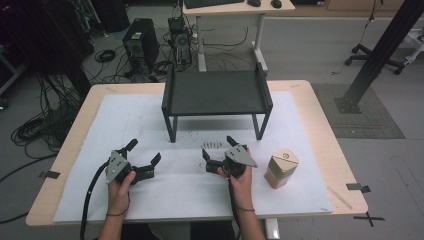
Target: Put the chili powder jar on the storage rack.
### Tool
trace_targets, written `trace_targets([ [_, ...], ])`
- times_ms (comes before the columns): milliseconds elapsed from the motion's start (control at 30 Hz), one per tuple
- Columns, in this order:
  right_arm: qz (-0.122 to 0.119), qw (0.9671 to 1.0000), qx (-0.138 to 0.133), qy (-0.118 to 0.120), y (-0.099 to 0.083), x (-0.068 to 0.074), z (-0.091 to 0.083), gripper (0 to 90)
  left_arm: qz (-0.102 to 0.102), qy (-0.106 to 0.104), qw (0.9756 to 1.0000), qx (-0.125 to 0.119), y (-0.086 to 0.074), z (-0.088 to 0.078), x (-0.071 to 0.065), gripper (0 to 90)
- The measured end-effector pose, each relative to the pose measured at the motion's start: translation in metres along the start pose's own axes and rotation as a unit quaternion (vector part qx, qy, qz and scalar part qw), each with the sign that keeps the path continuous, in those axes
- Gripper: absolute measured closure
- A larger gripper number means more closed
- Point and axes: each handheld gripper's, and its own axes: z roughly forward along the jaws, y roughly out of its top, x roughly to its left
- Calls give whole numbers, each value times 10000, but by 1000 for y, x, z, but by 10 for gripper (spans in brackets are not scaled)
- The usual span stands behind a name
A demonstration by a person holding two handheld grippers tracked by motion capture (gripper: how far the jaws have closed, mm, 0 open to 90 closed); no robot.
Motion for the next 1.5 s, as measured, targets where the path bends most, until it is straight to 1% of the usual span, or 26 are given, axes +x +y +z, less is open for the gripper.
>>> trace_targets([
  [333,0,10000,-9,-10,-1,1,-7,28,1,-23,10000,-5,0,0,0,2],
  [700,46,10000,-55,-25,-2,2,-22,28,4,-27,10000,-7,0,0,0,2],
  [1133,24,10000,-34,-37,-4,3,-35,29,-5,-30,10000,-13,0,0,0,2],
  [1300,-21,10000,-27,-32,-4,5,-41,29,-9,-30,10000,-15,0,0,0,2],
  [1500,-24,9999,-60,-88,-5,6,-49,29,4,-35,10000,-24,0,0,0,2],
])
